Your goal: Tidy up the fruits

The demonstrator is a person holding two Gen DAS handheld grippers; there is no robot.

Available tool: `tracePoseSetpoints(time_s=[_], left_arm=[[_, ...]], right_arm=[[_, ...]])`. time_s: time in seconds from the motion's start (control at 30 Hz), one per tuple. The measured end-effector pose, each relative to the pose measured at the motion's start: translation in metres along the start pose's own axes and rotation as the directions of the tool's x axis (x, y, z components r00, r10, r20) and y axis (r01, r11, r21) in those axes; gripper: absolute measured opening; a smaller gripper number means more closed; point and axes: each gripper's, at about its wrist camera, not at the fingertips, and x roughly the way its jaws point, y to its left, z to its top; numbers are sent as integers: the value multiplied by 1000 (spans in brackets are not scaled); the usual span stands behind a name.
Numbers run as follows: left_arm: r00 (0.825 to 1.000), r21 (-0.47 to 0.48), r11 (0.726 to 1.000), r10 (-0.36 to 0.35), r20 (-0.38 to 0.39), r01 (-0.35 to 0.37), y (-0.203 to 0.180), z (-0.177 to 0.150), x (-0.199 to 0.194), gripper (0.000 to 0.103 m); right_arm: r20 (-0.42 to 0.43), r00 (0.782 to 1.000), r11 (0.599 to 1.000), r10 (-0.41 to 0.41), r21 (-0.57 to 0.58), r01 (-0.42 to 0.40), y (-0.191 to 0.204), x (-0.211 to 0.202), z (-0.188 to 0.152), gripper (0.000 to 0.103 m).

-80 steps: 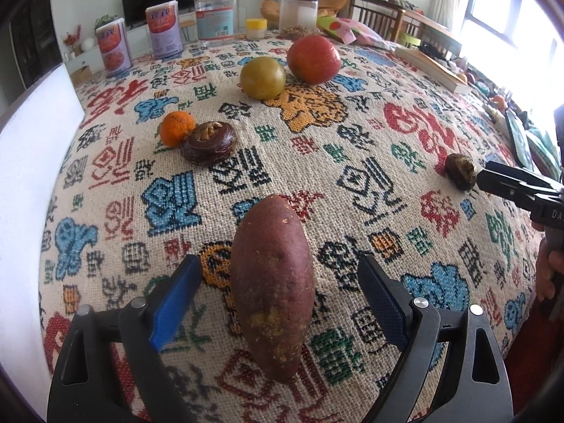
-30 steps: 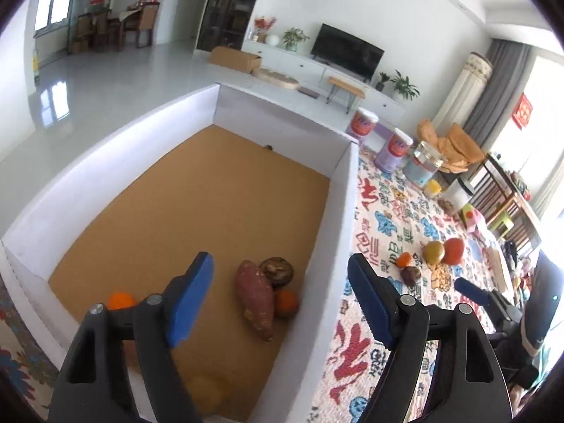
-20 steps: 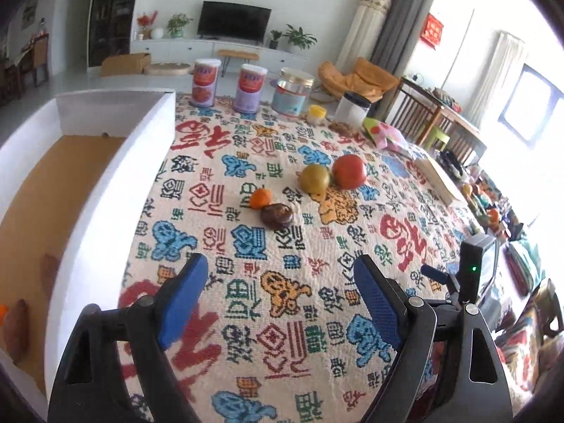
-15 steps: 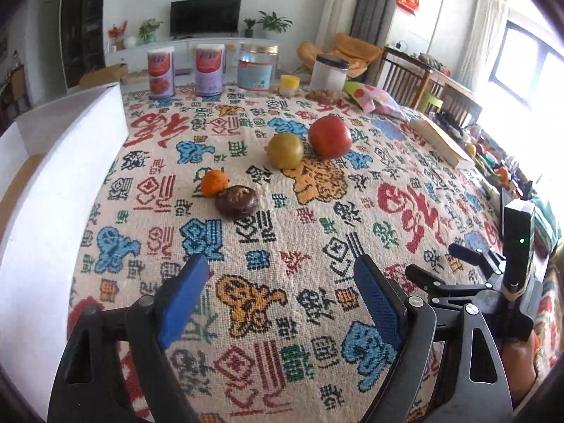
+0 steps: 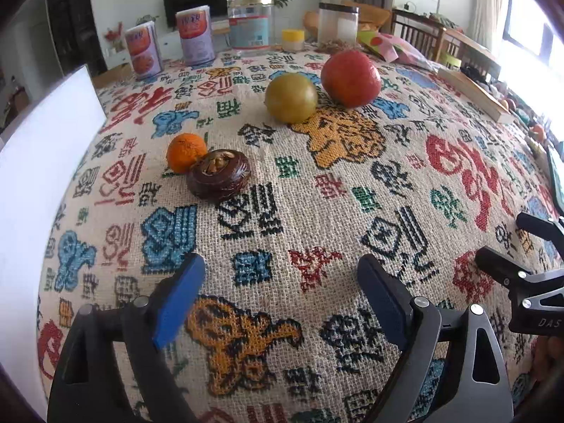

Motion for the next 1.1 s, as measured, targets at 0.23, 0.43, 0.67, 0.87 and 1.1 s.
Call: tracePoseSetpoints(time_s=[0.23,0.43,0.67,0.87,1.1], left_arm=[[1000,-2,1000,-4,-1,4,1,0,1,91],[1000,-9,1000,-18,-1,18,2,0,1,92],[994,-128,986,-106,18,108,42,-8,-15,92],[998,-189,980,-55,21,58,89,30,-4,90],[999,-65,997,-48,-18,46,56,46,27,90]], right_arm=[[0,1000,1000,1,0,-1,0,1,1,103],[-1,1000,1000,1,0,-1,0,0,0,103],[-1,1000,1000,2,0,-2,0,0,0,103],[-2,1000,1000,4,-3,-4,1,1,1,103],[-2,1000,1000,5,-4,-5,0,1,1,103]])
